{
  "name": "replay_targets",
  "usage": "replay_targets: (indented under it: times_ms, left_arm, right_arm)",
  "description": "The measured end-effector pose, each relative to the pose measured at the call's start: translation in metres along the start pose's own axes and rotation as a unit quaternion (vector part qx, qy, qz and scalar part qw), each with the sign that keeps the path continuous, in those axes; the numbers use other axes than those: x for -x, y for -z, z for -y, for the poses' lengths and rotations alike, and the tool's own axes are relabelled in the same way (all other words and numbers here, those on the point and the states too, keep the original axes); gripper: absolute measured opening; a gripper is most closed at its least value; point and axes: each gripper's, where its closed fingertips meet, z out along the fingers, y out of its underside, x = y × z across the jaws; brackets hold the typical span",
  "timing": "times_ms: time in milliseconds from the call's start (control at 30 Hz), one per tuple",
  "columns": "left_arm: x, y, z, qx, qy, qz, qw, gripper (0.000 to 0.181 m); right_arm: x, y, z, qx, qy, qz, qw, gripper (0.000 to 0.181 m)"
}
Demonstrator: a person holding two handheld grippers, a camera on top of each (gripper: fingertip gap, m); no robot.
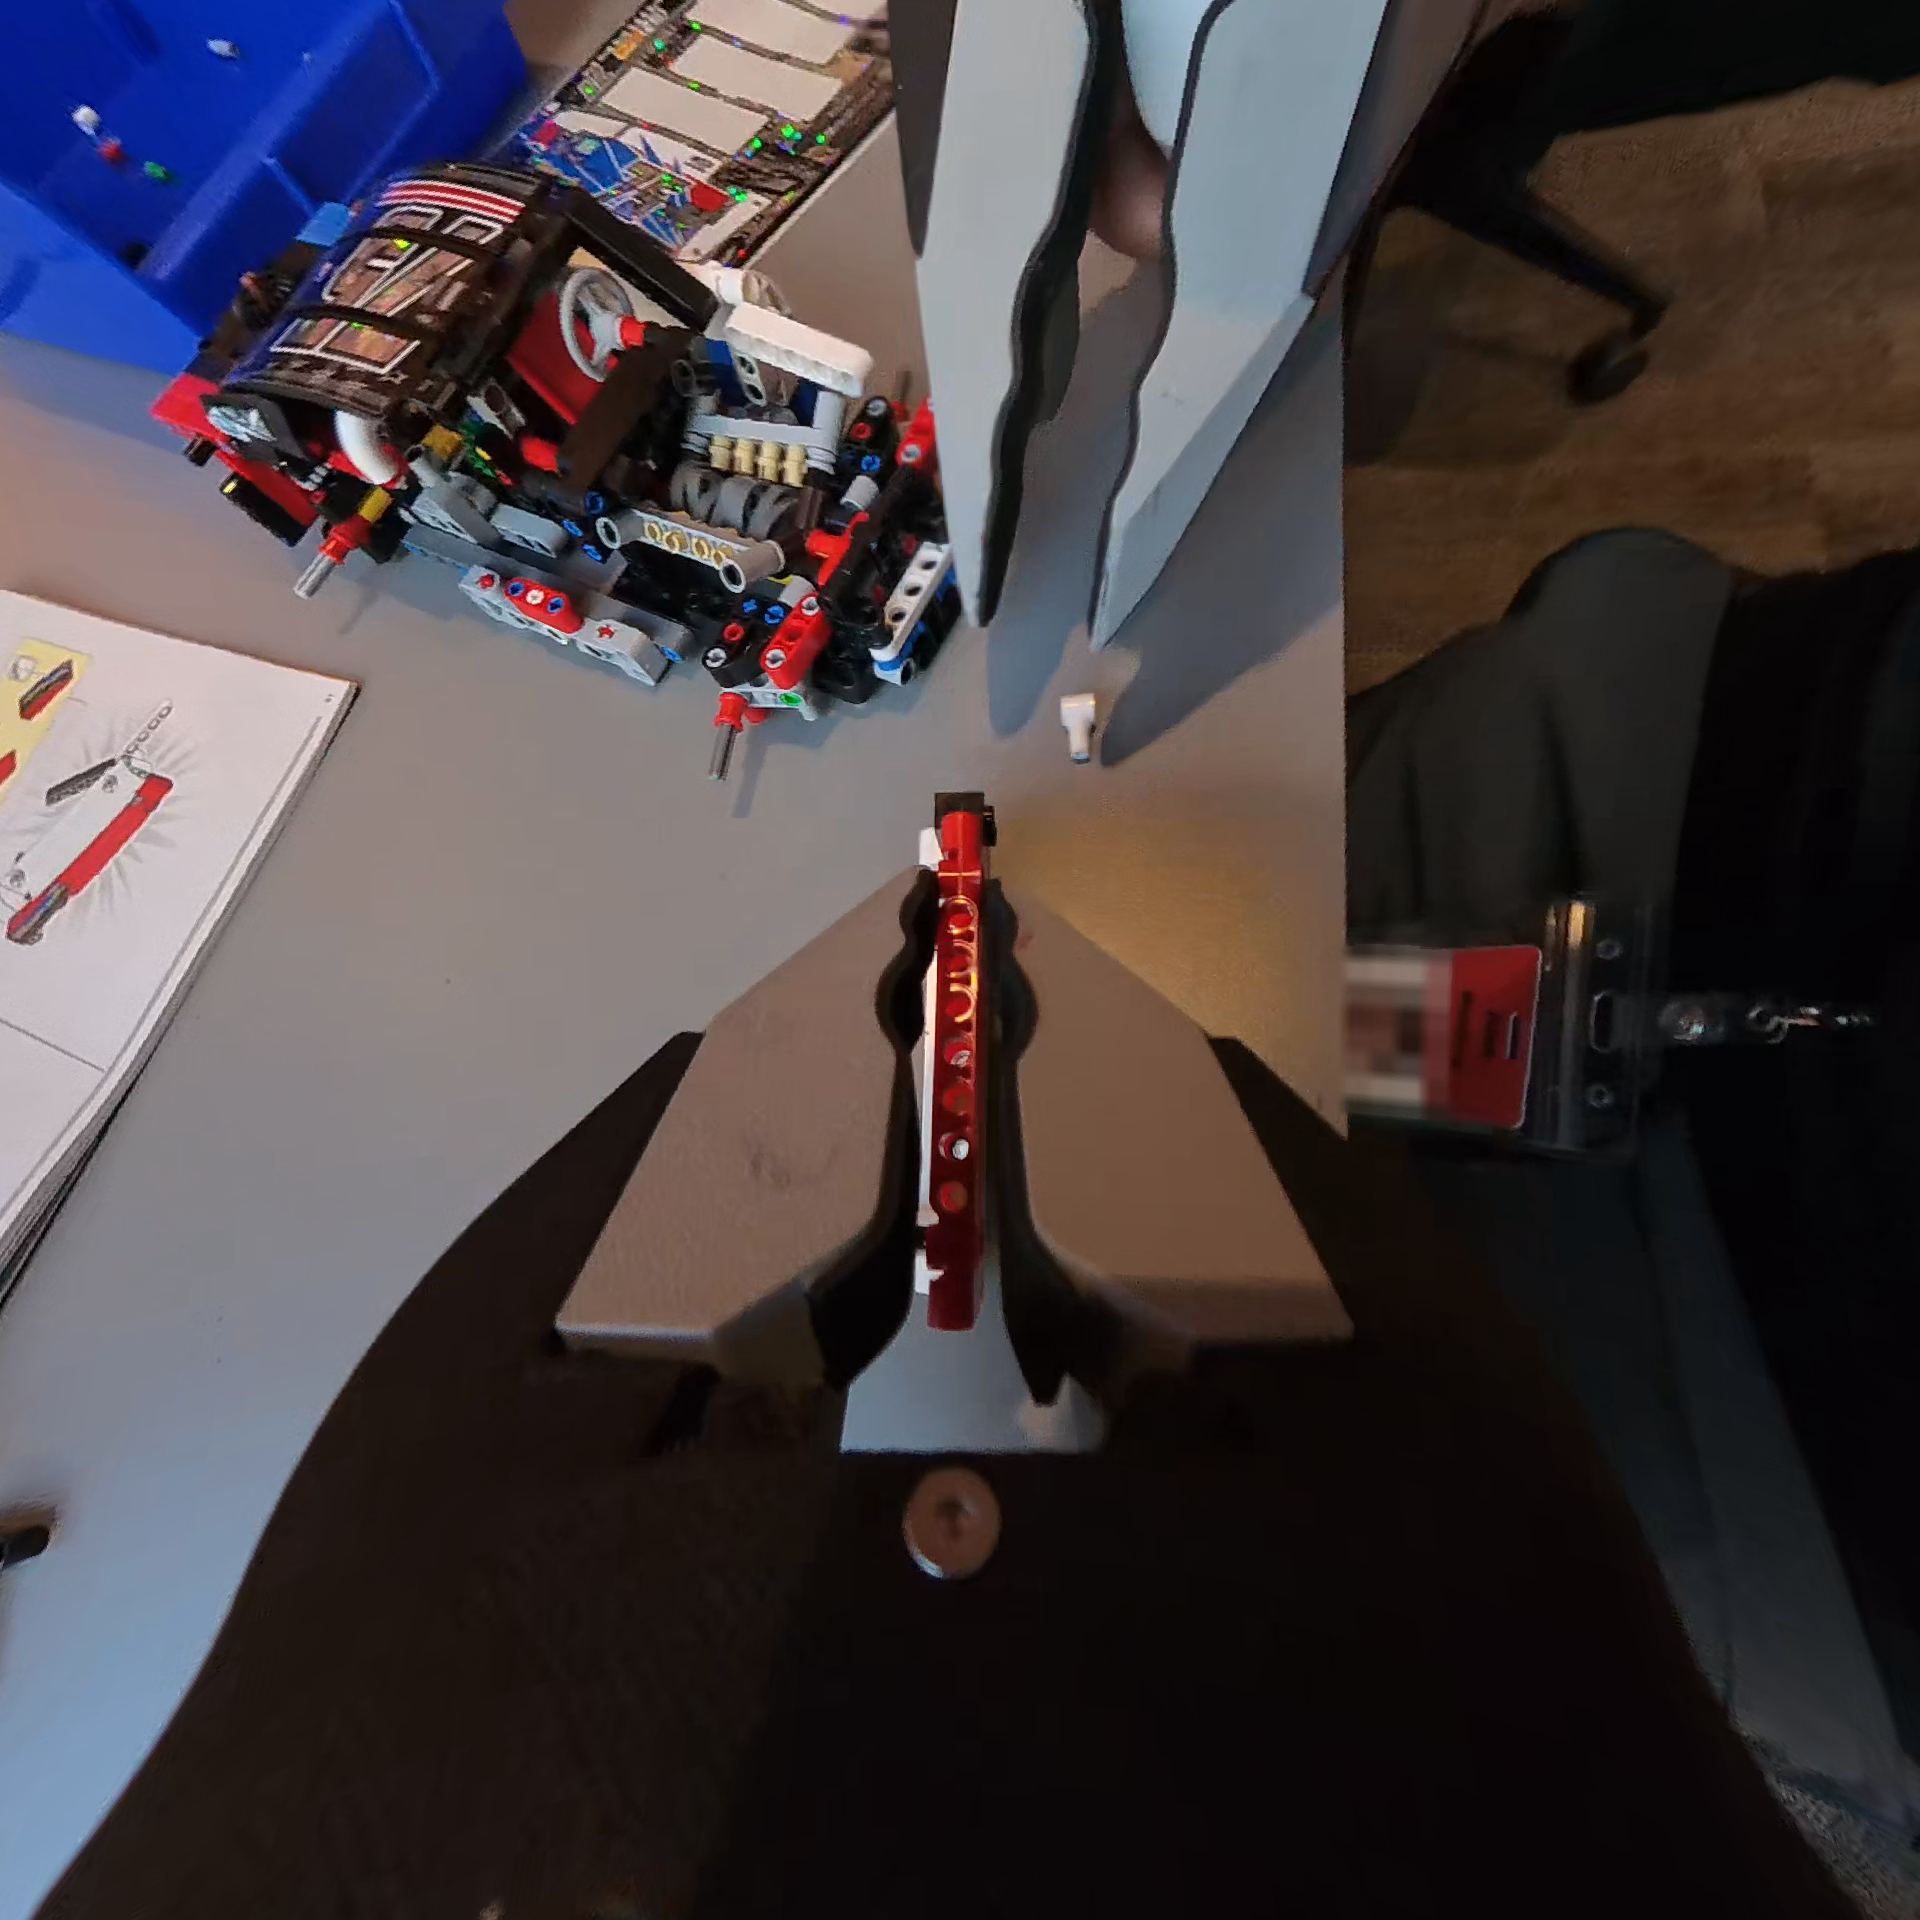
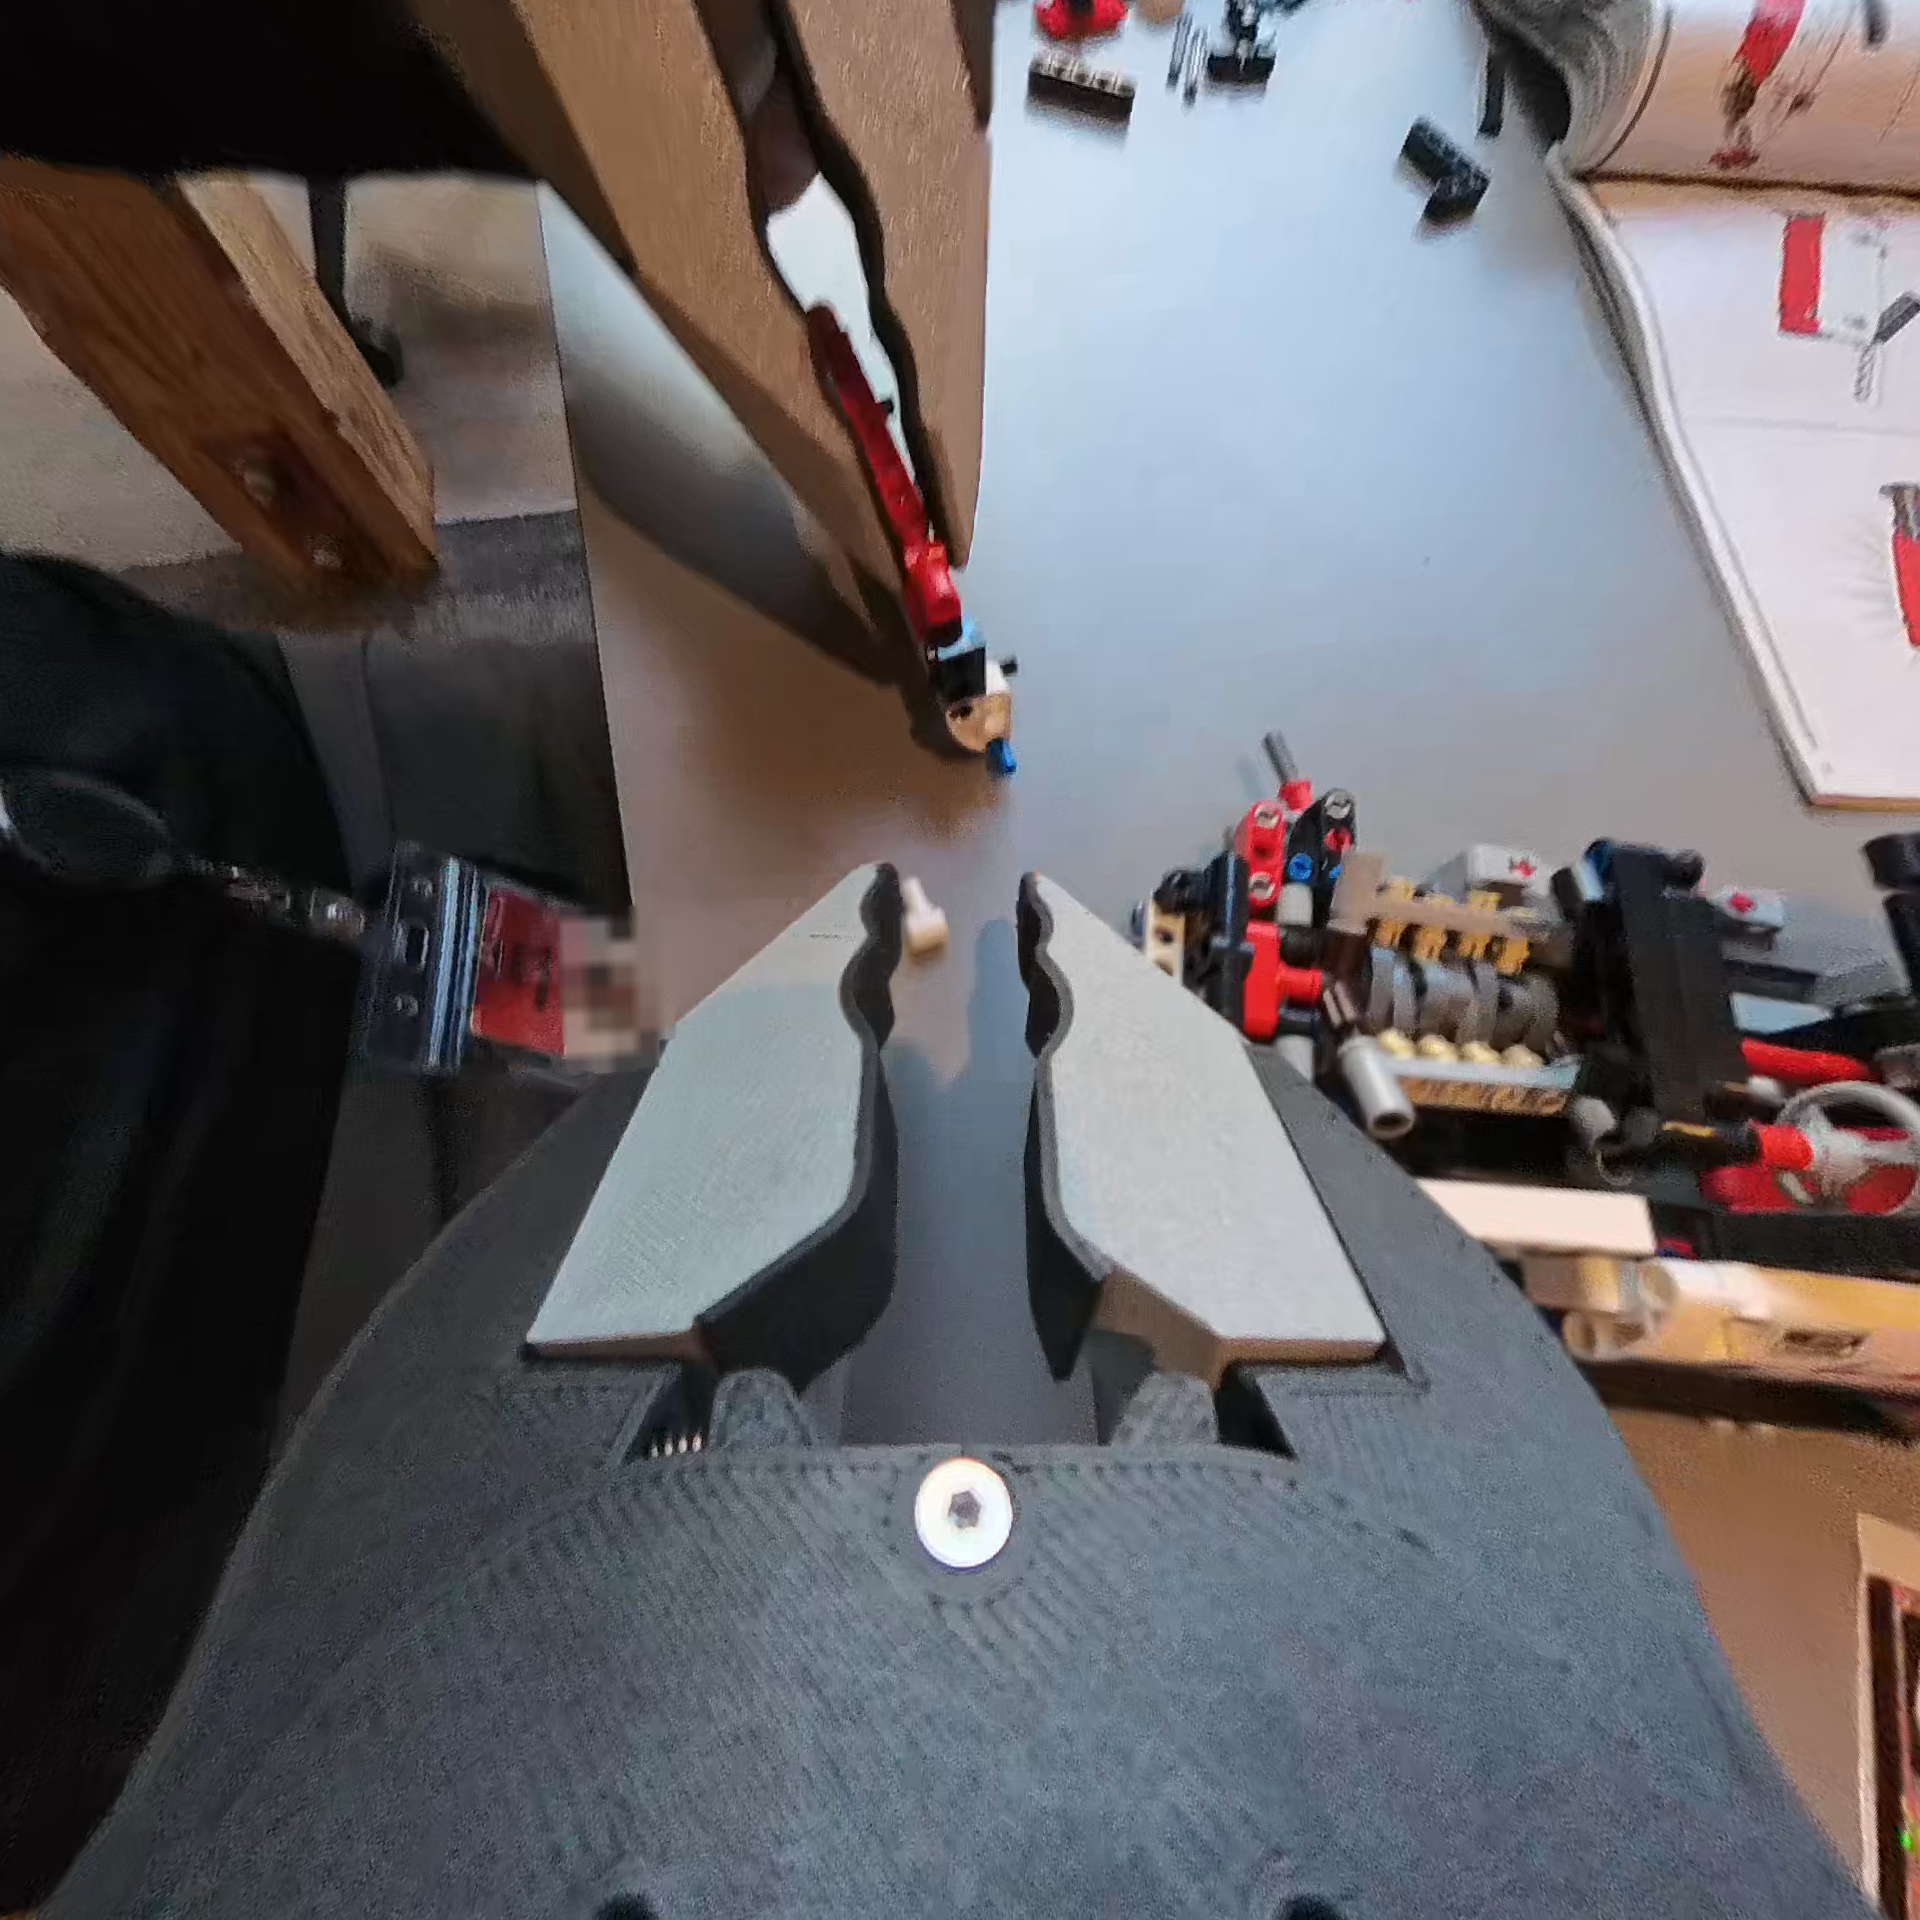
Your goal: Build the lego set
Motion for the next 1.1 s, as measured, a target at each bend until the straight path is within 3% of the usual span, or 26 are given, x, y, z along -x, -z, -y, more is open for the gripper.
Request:
replay_targets:
  times_ms: [167,500,800,1100]
  left_arm:
    - [-0.006,-0.001,0.0,-0.002,-0.002,-0.05,0.999,0.005]
    - [-0.013,-0.001,0.0,0.003,-0.013,-0.094,0.995,0.004]
    - [-0.01,-0.004,0.004,-0.036,0.019,-0.105,0.994,0.004]
    - [-0.008,-0.006,0.007,-0.067,0.036,-0.12,0.99,0.004]
  right_arm:
    - [0.005,-0.006,-0.026,0.057,0.049,-0.013,0.997,0.018]
    - [0.005,-0.017,-0.024,0.051,0.079,0.012,0.995,0.005]
    - [0.005,-0.002,0.02,-0.04,0.044,0.017,0.998,0.004]
    - [0.003,-0.015,0.024,-0.005,0.075,-0.022,0.997,0.004]
